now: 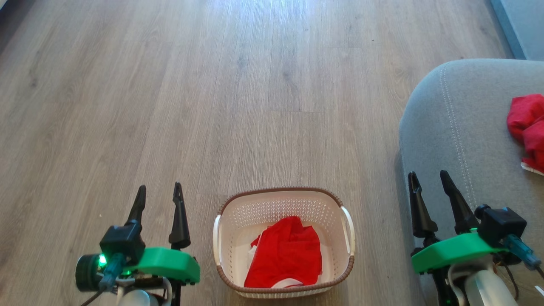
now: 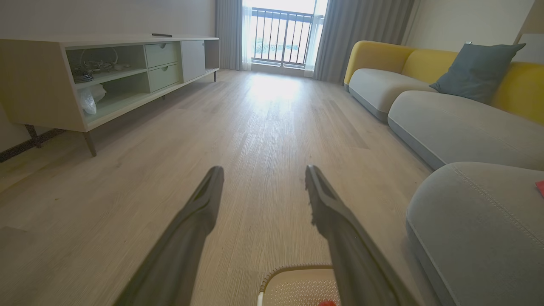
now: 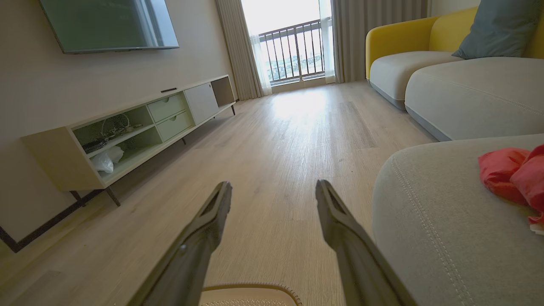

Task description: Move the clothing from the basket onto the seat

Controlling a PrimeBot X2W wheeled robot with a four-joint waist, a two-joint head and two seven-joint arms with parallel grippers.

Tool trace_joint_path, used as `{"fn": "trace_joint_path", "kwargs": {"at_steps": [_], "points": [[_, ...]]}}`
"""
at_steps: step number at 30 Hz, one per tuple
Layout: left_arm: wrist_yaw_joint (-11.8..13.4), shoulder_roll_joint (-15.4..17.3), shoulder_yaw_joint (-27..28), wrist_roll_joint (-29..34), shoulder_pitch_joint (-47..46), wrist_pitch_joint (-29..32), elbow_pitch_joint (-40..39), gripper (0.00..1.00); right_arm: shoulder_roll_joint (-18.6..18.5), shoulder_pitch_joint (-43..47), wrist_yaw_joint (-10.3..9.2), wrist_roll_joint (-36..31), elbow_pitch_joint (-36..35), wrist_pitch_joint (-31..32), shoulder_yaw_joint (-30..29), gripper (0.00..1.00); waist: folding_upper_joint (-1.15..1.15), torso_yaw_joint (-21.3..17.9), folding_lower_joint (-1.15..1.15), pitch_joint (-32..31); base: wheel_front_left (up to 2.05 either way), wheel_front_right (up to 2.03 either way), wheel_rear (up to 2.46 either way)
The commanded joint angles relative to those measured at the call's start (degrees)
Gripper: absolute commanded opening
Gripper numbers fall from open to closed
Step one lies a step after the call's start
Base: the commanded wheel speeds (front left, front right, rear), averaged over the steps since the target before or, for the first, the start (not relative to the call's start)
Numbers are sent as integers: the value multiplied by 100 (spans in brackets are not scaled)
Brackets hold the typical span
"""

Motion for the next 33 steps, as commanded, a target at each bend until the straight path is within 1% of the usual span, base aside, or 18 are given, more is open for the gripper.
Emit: {"fn": "trace_joint_path", "kwargs": {"at_steps": [1, 17, 33], "points": [[17, -12, 141, -31, -119, -29, -193, 100, 6, -45, 40, -44, -212, -31, 114, 100, 0, -1, 0, 3, 0, 0, 0], [-78, -13, 48, 9, -132, -29, -138, 100, 40, -56, 40, -30, -150, -31, 39, 100, 0, -18, 0, 12, 0, 0, 0], [-115, -13, 8, 20, -174, -29, -134, 100, 47, -92, 40, -34, -168, -31, -26, 100, 0, -8, 0, 128, 0, 0, 0]]}}
